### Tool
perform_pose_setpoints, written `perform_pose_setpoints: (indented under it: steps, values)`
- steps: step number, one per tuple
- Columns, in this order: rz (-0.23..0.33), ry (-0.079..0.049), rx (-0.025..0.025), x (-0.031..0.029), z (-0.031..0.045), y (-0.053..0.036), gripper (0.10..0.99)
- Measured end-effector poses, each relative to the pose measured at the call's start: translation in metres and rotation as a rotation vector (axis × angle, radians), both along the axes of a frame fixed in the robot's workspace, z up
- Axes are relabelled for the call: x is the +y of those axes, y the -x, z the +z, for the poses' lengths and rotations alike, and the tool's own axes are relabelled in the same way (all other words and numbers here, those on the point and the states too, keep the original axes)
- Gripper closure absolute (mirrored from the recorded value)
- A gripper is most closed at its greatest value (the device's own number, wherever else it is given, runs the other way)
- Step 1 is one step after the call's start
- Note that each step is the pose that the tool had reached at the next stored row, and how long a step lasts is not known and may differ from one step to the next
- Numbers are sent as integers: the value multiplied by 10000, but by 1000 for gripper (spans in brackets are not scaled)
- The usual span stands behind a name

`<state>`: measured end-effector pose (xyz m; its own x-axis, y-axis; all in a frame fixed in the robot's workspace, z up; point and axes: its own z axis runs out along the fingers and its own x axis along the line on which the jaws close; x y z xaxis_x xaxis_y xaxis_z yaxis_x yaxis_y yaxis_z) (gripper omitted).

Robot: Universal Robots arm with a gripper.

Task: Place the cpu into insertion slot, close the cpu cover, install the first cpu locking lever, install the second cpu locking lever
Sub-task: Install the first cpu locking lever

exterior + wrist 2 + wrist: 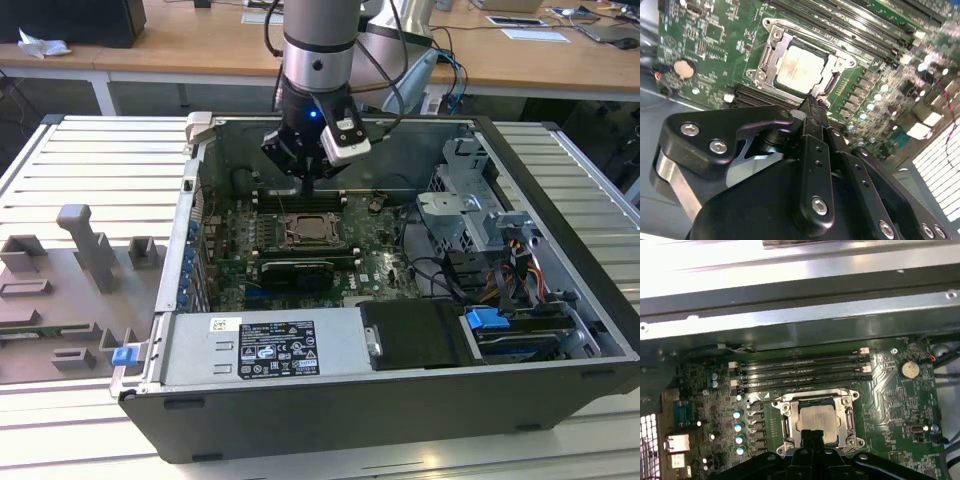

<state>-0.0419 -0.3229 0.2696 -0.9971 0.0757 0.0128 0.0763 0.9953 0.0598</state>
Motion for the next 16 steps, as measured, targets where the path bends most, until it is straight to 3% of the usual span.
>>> perform_pose_setpoints:
  steps: [4, 8, 10, 12, 16]
  values:
    - [705, -1, -1, 0, -2, 0, 980]
    - [976, -3, -2, 0, -4, 21, 980]
    - [999, -2, -8, 0, -5, 86, 980]
    - [998, 0, -40, 0, -11, 233, 980]
    - [1000, 2, -77, 0, -13, 311, 980]
